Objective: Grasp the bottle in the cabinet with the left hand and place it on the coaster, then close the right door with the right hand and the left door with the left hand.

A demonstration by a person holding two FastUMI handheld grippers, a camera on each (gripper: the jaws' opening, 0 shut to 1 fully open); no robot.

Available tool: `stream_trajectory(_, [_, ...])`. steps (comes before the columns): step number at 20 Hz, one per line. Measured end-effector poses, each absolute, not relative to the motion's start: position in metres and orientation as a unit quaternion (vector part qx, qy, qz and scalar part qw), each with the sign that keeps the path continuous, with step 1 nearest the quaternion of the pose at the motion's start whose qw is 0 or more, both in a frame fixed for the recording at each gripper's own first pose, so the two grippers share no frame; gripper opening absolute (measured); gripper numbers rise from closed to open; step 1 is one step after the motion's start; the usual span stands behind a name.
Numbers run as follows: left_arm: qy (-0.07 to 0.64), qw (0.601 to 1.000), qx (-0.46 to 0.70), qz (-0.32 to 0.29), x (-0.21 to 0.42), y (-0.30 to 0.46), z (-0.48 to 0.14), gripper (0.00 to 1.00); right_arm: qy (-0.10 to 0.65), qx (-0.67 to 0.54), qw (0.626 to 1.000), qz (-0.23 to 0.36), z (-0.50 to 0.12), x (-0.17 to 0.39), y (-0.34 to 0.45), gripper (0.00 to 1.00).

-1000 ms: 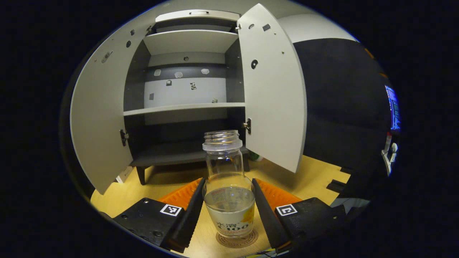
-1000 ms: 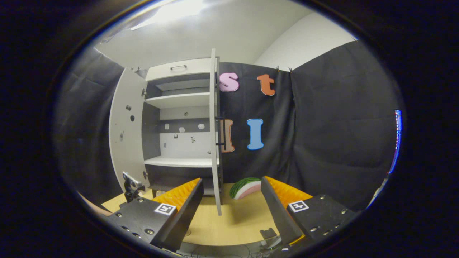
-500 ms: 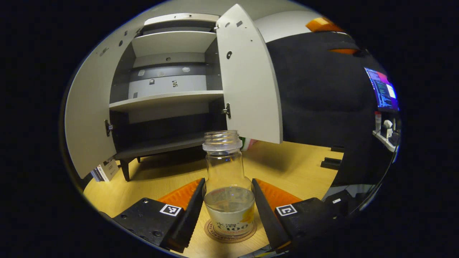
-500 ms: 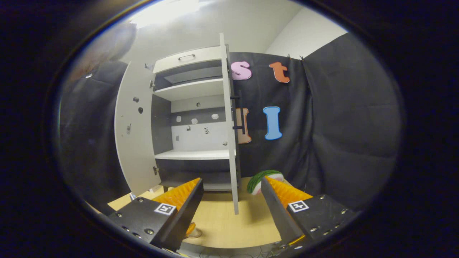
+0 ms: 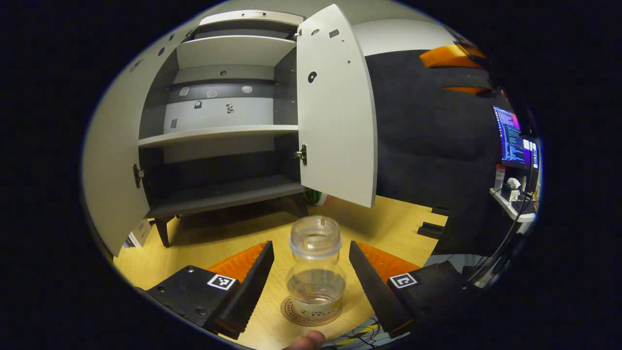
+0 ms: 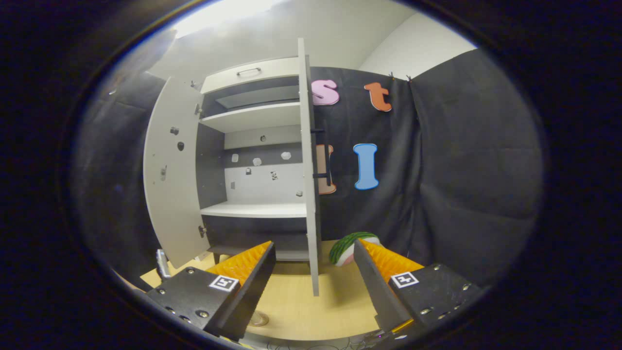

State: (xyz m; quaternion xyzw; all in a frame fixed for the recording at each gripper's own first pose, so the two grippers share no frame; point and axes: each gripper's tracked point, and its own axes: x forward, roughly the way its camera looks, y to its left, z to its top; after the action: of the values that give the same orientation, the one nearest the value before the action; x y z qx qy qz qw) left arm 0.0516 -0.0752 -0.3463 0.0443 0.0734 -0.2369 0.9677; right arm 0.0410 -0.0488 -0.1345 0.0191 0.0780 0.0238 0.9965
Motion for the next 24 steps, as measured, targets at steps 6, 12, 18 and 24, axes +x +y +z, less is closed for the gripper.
stream_trajectory(6, [0.029, 0.968, 0.036, -0.247, 0.044, -0.042, -0.227, 0.99, 0.065, 0.038, 0.997, -0.01, -0.096, 0.092, -0.1, 0.98])
stream_trajectory(12, [-0.01, 0.983, 0.001, -0.181, 0.049, 0.023, -0.118, 0.98, 0.075, 0.036, 0.995, -0.053, -0.053, 0.164, -0.163, 0.98])
stream_trajectory(18, [-0.025, 0.989, 0.004, -0.147, 0.05, 0.083, -0.073, 0.98, 0.108, -0.009, 0.994, 0.004, -0.056, 0.23, -0.128, 0.97])
stream_trajectory(24, [0.01, 0.988, -0.001, -0.152, 0.019, 0.112, -0.084, 0.98, 0.095, -0.048, 0.991, 0.081, -0.056, 0.234, -0.071, 0.87])
